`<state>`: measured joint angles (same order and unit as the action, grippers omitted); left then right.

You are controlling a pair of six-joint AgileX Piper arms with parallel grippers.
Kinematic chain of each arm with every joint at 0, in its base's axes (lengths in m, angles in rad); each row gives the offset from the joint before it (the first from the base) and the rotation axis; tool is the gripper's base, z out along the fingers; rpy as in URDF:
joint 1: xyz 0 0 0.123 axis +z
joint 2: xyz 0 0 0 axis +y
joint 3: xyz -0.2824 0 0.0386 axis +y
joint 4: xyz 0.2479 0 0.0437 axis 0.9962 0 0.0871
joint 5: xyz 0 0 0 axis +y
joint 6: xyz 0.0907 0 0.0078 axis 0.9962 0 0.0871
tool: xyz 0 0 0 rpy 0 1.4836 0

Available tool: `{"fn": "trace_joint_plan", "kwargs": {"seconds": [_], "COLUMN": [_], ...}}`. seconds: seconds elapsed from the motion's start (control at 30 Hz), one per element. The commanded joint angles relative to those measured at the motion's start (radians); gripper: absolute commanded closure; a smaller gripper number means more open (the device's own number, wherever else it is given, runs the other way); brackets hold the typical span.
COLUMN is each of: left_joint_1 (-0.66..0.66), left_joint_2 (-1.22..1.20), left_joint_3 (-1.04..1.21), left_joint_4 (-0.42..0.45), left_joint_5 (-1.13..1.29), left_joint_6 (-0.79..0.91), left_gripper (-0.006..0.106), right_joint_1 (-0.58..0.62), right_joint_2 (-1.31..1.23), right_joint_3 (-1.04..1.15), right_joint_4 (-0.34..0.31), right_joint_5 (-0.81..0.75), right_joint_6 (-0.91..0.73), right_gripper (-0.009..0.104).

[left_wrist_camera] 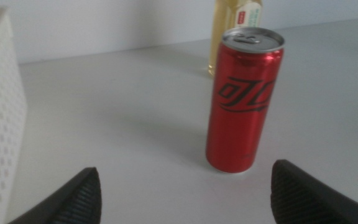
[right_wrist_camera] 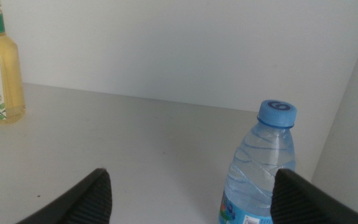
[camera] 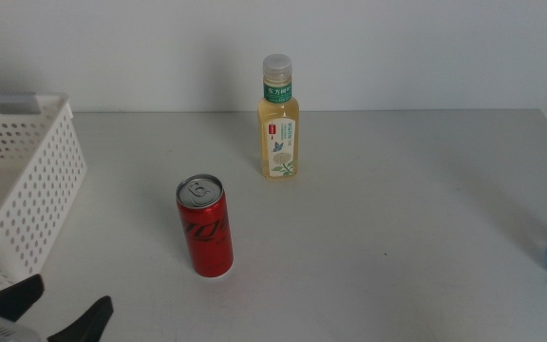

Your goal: Use arms to grab the bottles and put them into the dustbin to the left of the table.

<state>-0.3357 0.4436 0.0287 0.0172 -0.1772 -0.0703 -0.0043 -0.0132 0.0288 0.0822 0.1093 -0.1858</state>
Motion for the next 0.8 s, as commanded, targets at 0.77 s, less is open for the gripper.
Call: {"fn": "trace_joint_plan", "kwargs": {"seconds": [0.77], "left_joint_1": [-0.094], "left_joint_2": [0.812], "left_joint_3": [0.004], "left_joint_4": [0.074], "left_joint_5": [-1.017], "left_joint_6": [-0.008], "left_gripper": [0.007], "right_joint_1": [-0.005], "right_joint_2": [-0.021], "right_joint_3": [-0.010], "right_joint_4": [-0.005], "right_joint_5": [-0.075], "right_joint_6": [-0.012], "right_gripper": [0.030]}}
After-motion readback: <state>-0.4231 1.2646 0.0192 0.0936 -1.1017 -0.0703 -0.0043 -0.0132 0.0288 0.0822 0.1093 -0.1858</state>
